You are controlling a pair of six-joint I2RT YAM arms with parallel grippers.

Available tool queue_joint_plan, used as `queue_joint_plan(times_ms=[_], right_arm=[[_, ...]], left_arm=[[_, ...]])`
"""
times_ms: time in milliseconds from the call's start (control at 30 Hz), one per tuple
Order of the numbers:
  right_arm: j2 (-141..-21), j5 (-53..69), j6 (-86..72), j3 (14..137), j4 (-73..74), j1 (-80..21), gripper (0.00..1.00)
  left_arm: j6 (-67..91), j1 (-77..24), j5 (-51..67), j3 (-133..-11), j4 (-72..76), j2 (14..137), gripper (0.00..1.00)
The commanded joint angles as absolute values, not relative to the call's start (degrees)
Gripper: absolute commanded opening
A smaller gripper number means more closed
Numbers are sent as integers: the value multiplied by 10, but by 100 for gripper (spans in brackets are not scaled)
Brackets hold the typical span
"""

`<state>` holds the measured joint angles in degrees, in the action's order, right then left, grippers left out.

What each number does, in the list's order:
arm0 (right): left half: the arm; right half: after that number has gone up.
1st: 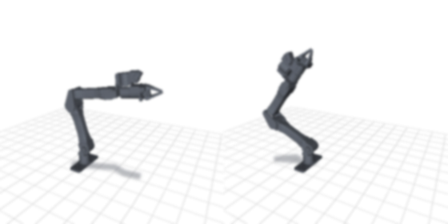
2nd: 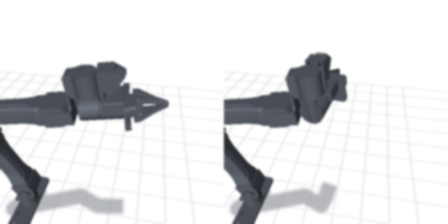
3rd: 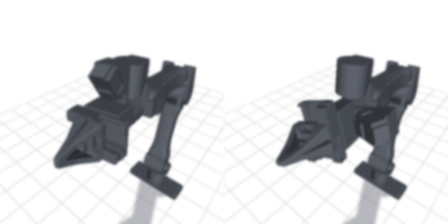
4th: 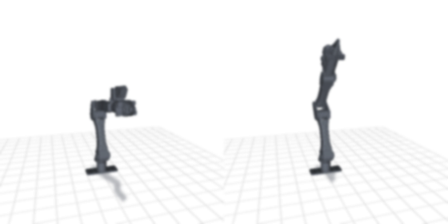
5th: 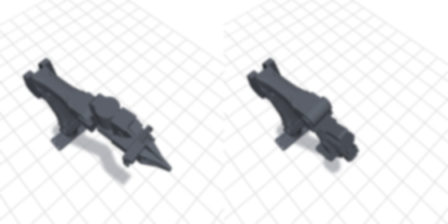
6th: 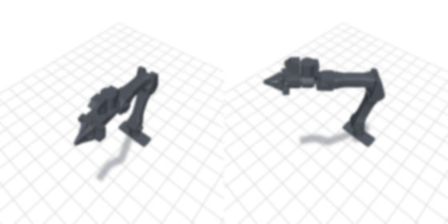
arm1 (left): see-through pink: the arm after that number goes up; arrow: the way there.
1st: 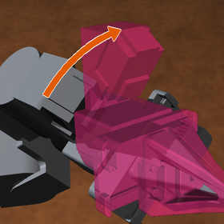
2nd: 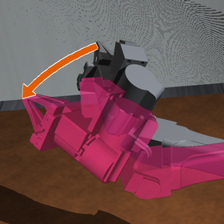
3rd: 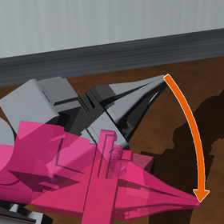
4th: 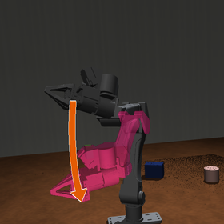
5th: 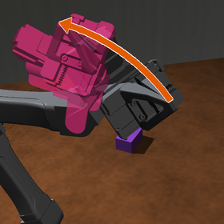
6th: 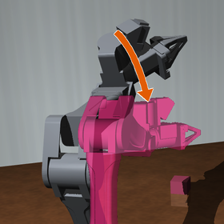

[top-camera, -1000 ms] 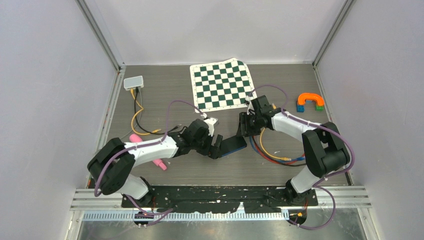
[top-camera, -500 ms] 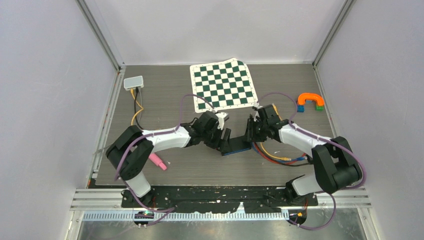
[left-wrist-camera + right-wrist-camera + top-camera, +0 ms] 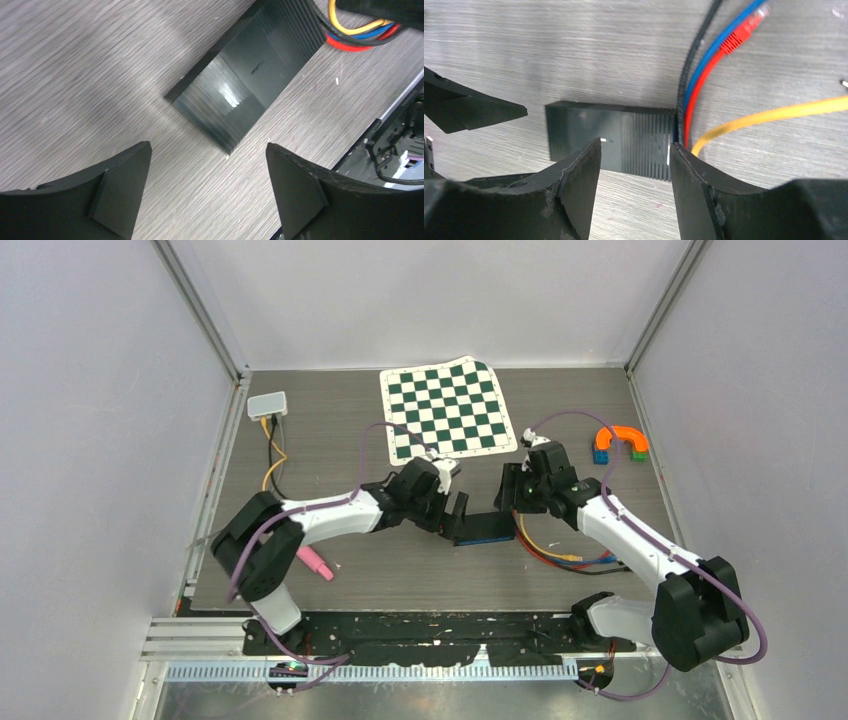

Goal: Pull the plug from the switch port
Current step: Move the switch port to the center of the board.

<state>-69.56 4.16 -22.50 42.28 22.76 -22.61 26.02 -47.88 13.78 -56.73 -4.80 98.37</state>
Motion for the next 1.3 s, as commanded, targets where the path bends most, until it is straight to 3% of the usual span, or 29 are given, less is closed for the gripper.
queue_joint_plan(times_ms=[0,67,300,667,967,1267], right_arm=[[-681,83,-209,469,223,-227,60],[-691,109,-211,473,210,-227,60],[-747,151,-219,500,189,-255,60],[-862,151,-237,582,192,-320,60],[-882,145,-228,603,207,-347,60],[-871,156,-226,579,199,-347,60]], left_arm=[[237,-477,19,-520,-43,862,93],[234,-472,-47,-499,-55,814,99],[221,-423,-165,-450,-122,680,100],[205,-260,-181,-407,-195,587,100],[250,-127,-159,-461,-235,650,100],[242,-37,-165,-610,-288,786,100]])
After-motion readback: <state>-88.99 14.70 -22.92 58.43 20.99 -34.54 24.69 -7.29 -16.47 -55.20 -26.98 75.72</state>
